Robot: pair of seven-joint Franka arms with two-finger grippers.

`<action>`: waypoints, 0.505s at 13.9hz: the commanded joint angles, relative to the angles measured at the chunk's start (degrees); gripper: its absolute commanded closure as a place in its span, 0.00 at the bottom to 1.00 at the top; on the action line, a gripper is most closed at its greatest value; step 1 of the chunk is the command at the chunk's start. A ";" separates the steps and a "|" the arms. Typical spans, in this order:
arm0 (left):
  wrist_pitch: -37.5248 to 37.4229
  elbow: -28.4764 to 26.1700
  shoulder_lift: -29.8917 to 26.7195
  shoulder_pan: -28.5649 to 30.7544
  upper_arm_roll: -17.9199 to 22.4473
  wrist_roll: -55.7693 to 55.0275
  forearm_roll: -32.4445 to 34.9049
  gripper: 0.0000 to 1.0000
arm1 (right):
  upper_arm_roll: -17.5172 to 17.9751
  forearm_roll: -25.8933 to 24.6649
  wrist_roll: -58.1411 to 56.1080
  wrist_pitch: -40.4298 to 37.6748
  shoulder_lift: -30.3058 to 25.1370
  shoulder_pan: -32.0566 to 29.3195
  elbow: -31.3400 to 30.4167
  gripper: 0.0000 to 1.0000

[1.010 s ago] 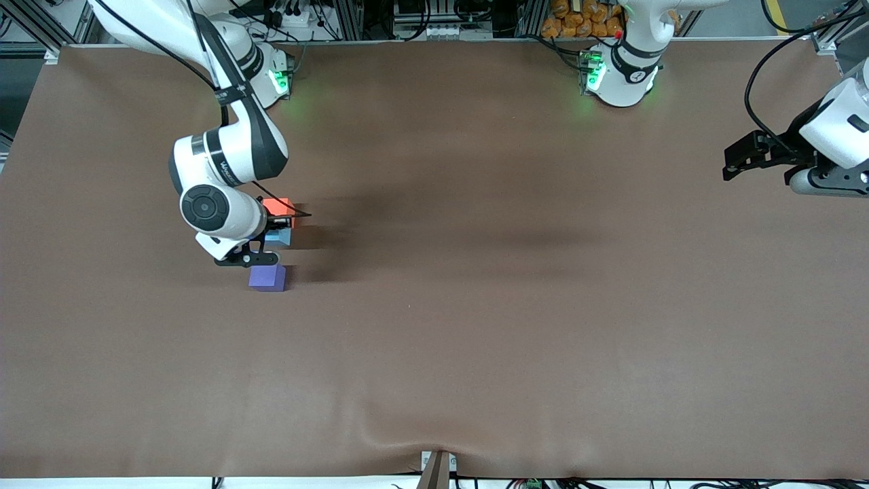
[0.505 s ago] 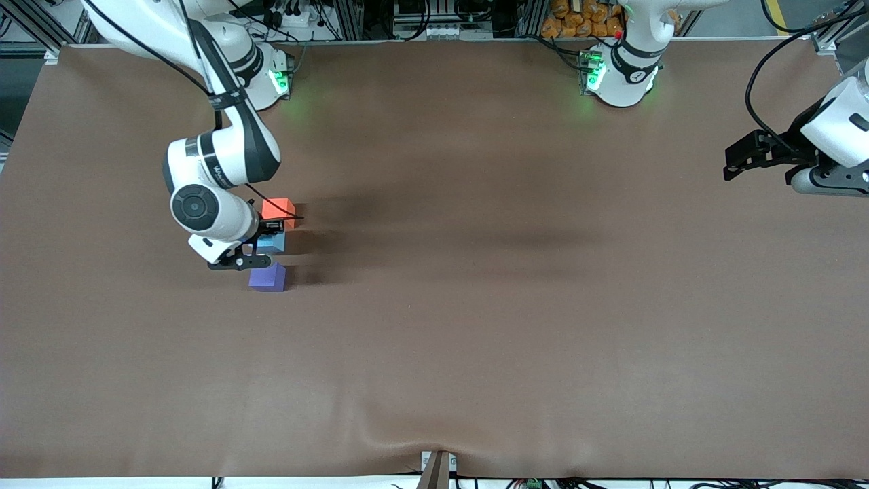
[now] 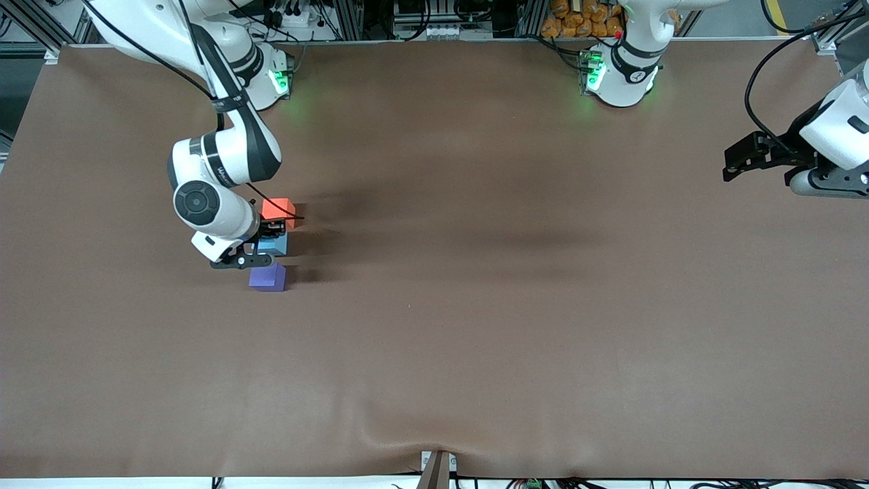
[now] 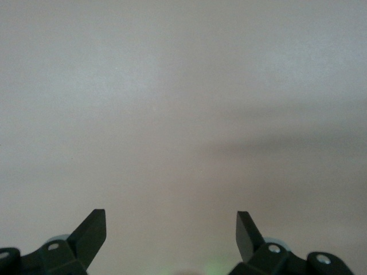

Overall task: Place blue block between orange and purple blocks
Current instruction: 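Lower the blue block between orange and purple blocks, open the right gripper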

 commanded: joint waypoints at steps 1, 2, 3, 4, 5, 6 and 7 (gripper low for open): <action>-0.46 1.49 0.70 0.44 -0.17 0.29 0.51 0.00 | 0.60 -1.35 -0.37 3.57 -0.61 -0.66 -3.11 1.00; -0.46 1.49 0.70 0.44 -0.17 0.29 0.51 0.00 | 0.60 -1.35 -0.37 3.66 -0.26 -0.65 -3.11 1.00; -0.46 1.49 0.70 0.52 -0.17 0.29 0.51 0.00 | 0.60 -1.35 -0.37 4.01 0.00 -0.74 -3.11 1.00; -0.46 1.58 0.70 0.53 -0.17 0.29 0.51 0.00 | 0.60 -1.35 -0.28 4.10 0.26 -0.83 -3.20 1.00; -0.46 1.58 0.70 0.44 -0.26 0.29 0.51 0.00 | 0.60 -1.35 0.24 4.27 0.53 -0.83 -3.11 1.00; -0.46 1.49 0.70 0.35 -0.26 0.29 0.51 0.00 | 0.60 -1.35 0.33 4.45 0.79 -0.83 -3.11 1.00; -0.46 1.49 0.70 0.35 -0.26 0.29 0.51 0.00 | 0.60 -1.18 0.42 4.45 0.88 -0.66 -3.11 1.00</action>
